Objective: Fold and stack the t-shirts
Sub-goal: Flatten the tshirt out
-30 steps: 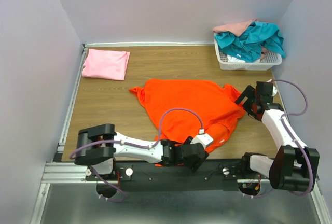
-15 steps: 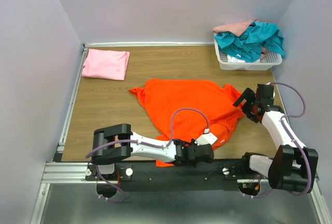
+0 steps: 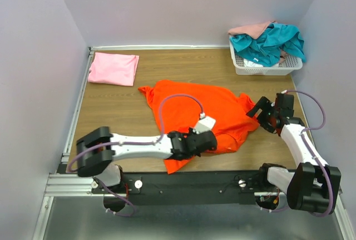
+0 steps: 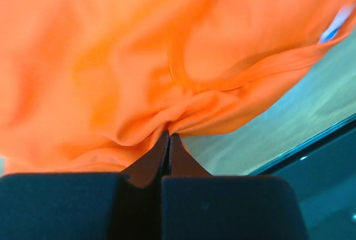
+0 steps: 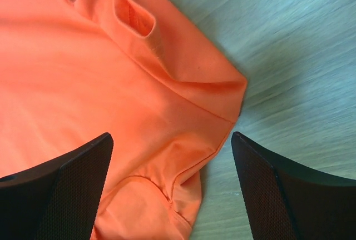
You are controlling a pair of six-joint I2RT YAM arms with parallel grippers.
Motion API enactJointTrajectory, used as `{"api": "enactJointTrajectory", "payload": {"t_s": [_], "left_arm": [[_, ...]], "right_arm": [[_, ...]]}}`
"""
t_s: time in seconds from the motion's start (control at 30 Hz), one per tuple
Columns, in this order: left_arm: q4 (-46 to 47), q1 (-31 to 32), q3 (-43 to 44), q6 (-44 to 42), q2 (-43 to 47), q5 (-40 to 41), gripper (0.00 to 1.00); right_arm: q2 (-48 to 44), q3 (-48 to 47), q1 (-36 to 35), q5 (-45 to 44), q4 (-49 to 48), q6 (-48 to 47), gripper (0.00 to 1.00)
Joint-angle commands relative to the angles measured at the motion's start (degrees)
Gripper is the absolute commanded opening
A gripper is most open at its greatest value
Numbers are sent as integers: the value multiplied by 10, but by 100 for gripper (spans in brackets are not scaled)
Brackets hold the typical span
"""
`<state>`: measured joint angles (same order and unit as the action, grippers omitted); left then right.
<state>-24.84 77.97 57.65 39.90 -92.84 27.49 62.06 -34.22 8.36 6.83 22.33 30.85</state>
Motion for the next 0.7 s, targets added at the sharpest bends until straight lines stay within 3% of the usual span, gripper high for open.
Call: {"api": "enactJointTrajectory", "payload": {"t_s": [0.0, 0.53, 0.6, 0.67], "left_arm": [[33, -42, -15, -23, 97, 22, 0], [59, -93, -80, 25, 152, 21, 0], [66, -98, -90, 27, 162, 24, 0], [66, -104, -95, 31, 169, 31, 0]], "right_arm": [[2, 19, 3, 73, -4, -24, 91], [77, 67, -29, 6, -41, 18, 77], [97, 67, -30, 11, -65, 26, 64], [106, 59, -36, 17, -83, 36, 28]]}}
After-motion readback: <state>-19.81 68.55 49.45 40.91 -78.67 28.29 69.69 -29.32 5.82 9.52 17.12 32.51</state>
